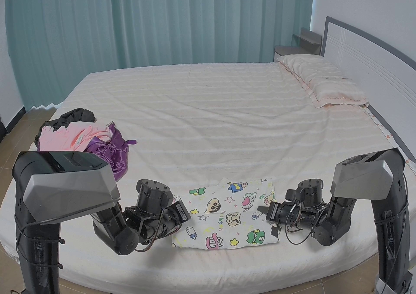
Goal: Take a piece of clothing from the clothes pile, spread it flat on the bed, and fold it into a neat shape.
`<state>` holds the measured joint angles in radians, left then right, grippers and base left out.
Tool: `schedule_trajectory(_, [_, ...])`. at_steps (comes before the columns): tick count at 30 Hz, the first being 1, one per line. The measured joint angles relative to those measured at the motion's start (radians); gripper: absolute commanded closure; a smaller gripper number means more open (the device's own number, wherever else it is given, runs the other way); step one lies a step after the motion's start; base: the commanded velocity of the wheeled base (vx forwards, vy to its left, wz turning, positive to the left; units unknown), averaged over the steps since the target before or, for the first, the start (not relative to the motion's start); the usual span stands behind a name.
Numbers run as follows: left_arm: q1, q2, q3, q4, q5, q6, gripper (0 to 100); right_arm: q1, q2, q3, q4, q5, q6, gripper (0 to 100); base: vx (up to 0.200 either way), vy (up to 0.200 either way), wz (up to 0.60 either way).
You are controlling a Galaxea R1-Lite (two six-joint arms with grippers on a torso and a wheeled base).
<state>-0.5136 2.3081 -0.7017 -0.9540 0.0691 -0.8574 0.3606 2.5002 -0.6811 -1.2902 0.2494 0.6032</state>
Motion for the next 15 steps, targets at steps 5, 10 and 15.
schedule_trajectory(5, [0.001,-0.003,0.002,0.009,0.001,0.001,100,0.0,0.003,0.0,0.0,0.0,0.001,100,0.0,0.0,0.0])
schedule_trajectory(10, [0.007,-0.007,0.006,0.009,0.006,0.001,100,0.0,0.007,0.0,0.0,0.0,0.002,100,0.0,0.2,0.0])
schedule_trajectory(15, [0.017,-0.009,0.007,0.005,0.009,0.002,100,-0.001,0.008,-0.001,-0.003,0.0,0.003,100,0.0,0.2,0.0])
